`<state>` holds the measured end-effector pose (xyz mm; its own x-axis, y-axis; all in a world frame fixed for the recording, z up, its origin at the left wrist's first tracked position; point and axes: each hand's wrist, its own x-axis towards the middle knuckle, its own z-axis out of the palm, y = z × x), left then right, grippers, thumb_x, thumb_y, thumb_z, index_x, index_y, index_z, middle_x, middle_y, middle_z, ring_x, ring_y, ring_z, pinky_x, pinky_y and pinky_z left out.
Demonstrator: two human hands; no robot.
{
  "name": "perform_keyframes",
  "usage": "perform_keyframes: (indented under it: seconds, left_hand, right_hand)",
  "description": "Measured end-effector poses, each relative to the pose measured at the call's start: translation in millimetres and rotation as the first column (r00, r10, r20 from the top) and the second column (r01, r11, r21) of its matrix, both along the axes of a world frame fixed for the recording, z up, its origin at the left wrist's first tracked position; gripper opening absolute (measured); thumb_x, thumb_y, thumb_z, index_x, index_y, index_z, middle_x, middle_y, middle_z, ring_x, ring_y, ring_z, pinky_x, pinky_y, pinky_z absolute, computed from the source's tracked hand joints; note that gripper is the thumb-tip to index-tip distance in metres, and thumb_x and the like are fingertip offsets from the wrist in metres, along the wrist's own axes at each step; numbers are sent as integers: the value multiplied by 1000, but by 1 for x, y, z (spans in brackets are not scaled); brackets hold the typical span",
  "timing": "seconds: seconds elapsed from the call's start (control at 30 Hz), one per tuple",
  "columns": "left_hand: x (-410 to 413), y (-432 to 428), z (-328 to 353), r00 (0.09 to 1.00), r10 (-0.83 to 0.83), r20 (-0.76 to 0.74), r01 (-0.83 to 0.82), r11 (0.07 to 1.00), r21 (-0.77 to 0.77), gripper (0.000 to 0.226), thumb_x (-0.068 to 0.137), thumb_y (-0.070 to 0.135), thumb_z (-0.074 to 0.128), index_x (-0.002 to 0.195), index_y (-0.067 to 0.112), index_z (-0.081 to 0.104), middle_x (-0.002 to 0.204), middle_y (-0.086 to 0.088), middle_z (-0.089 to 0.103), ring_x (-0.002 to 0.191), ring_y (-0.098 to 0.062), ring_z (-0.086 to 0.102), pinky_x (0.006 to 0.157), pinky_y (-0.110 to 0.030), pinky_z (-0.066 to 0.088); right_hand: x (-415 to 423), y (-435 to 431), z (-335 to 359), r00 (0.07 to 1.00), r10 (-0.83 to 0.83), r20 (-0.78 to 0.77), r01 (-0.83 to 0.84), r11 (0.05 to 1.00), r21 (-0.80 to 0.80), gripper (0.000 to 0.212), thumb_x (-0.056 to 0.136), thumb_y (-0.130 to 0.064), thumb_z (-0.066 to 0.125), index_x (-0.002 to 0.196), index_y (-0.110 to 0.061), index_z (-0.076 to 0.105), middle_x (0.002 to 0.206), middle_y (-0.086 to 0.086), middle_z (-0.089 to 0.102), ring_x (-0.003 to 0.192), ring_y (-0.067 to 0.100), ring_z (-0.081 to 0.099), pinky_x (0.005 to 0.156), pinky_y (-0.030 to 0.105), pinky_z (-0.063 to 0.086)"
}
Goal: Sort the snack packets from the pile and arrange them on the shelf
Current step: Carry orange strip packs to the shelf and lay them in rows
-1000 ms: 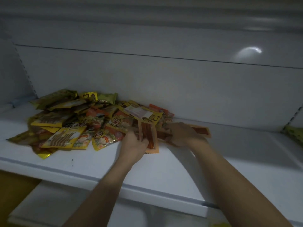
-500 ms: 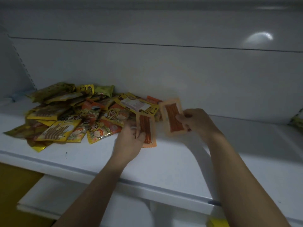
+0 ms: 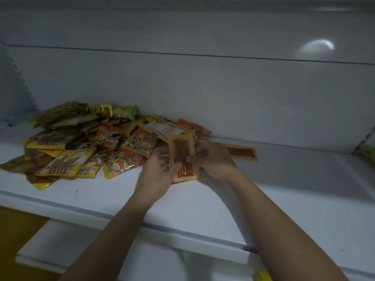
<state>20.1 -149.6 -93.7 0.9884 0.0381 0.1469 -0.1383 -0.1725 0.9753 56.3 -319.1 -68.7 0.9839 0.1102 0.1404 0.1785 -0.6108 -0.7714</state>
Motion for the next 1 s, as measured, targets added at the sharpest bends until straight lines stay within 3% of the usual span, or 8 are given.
perform_keyframes:
  seconds: [0.1, 0.17, 0.3, 0.4, 0.5, 0.63, 0.8, 1.0]
  left_hand:
    - [2, 1, -2, 1000, 3, 0, -3, 1000, 11, 28, 90, 7, 68, 108, 23, 53, 102, -6, 72, 89, -20, 72, 76, -43, 60]
    - [3, 2, -2, 1000, 0, 4, 0, 1000, 28, 29, 90, 8, 69, 108, 24, 53, 102, -6, 71, 88, -19, 71, 76, -42, 60]
    - [3, 2, -3, 1000, -10, 4, 9, 1000, 23, 30, 90, 8, 69, 112, 20, 52, 105, -7, 70, 91, -18, 70, 73, -35, 59]
    - [1, 3, -3, 1000, -11, 6, 11, 999, 36, 31, 90, 10, 70, 111, 24, 51, 105, -6, 70, 92, -18, 70, 73, -36, 59]
    - [0, 6, -3, 1000, -13, -11, 13, 999, 34, 30, 90, 11, 70, 104, 30, 51, 105, -7, 71, 93, -20, 70, 77, -43, 59]
    - [-1, 8, -3, 999, -19, -31, 20, 999, 25, 31, 90, 10, 70, 109, 26, 52, 103, -7, 72, 93, -21, 71, 82, -49, 58]
    - [-3, 7, -2, 999, -16, -46, 18, 999, 29, 32, 90, 11, 69, 114, 22, 51, 104, -8, 72, 93, -20, 71, 83, -48, 58]
    - [-3, 6, 0, 998, -17, -64, 18, 999, 29, 33, 90, 12, 70, 117, 18, 51, 107, -10, 71, 94, -22, 71, 84, -47, 58]
  right_hand:
    - [5, -17, 8, 980, -142, 140, 162, 976, -148, 12, 87, -30, 68, 76, -24, 66, 76, -9, 65, 79, 16, 61, 63, 27, 39]
    - [9, -37, 10, 948, -253, 194, 298, 920, -256, 12, 93, -27, 57, 93, -23, 69, 90, -5, 67, 91, 17, 61, 69, 28, 37]
    - [18, -69, -5, 947, -309, 91, 312, 805, -504, 38, 99, -27, 48, 135, -24, 54, 138, 7, 53, 130, 27, 47, 102, 37, 35]
    - [20, -73, -15, 952, -305, -25, 236, 782, -577, 40, 102, -32, 40, 141, -29, 47, 142, 6, 48, 132, 29, 43, 106, 41, 32]
    - [18, -67, -14, 944, -331, 11, 262, 727, -635, 34, 101, -36, 41, 132, -31, 56, 134, 4, 56, 125, 31, 48, 99, 38, 36]
    - [14, -58, -11, 949, -314, 2, 260, 782, -566, 29, 92, -39, 59, 119, -28, 63, 124, 3, 64, 119, 33, 52, 90, 34, 42]
    - [10, -57, -6, 933, -356, -51, 303, 854, -423, 57, 74, -41, 81, 123, -22, 59, 124, 3, 63, 116, 27, 56, 86, 31, 43]
    - [8, -56, -5, 946, -312, -93, 269, 910, -316, 71, 69, -43, 86, 125, -12, 55, 120, 7, 62, 114, 26, 56, 83, 29, 40]
